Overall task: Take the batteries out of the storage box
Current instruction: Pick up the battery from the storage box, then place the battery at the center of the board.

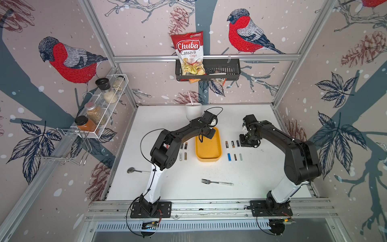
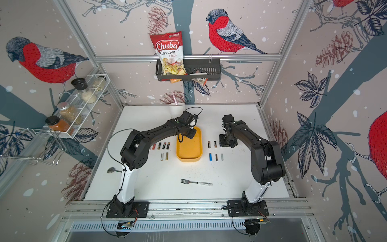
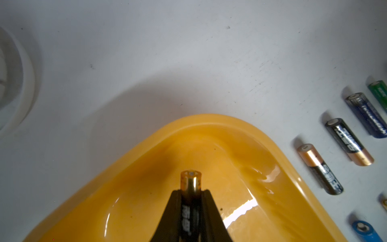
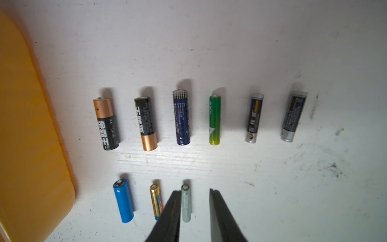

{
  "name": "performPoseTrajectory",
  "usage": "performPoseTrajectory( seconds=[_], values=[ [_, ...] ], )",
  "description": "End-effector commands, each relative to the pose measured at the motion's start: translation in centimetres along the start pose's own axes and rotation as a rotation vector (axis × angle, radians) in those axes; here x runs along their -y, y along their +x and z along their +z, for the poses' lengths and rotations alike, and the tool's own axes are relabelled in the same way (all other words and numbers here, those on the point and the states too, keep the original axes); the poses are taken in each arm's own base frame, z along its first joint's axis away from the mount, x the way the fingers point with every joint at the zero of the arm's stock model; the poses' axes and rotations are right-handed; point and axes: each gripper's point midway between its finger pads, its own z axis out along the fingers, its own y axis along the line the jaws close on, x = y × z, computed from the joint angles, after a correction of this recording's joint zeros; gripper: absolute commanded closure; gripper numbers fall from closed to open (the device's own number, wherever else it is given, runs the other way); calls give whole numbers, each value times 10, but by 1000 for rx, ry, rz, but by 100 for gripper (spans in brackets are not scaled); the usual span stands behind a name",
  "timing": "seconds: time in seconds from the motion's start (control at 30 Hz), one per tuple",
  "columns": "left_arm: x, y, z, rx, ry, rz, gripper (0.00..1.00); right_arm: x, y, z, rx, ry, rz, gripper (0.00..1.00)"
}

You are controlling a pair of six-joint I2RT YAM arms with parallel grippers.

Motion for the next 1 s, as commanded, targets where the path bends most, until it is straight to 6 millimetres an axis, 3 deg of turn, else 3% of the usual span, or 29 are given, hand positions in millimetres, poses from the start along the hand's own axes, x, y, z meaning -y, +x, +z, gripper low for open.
performPoseTrajectory(
  seconds=[0.0, 0.33, 0.97],
  values=[
    [2, 0, -11, 8, 5, -49, 88, -5, -2, -2, 14, -20, -10, 70],
    [-4, 14, -42, 20, -34, -150, 88, -11, -7, -1, 27, -42, -27, 70],
    [-31, 64, -108, 21, -142, -321, 88, -26, -16, 0, 40, -71, -67, 70]
  ],
)
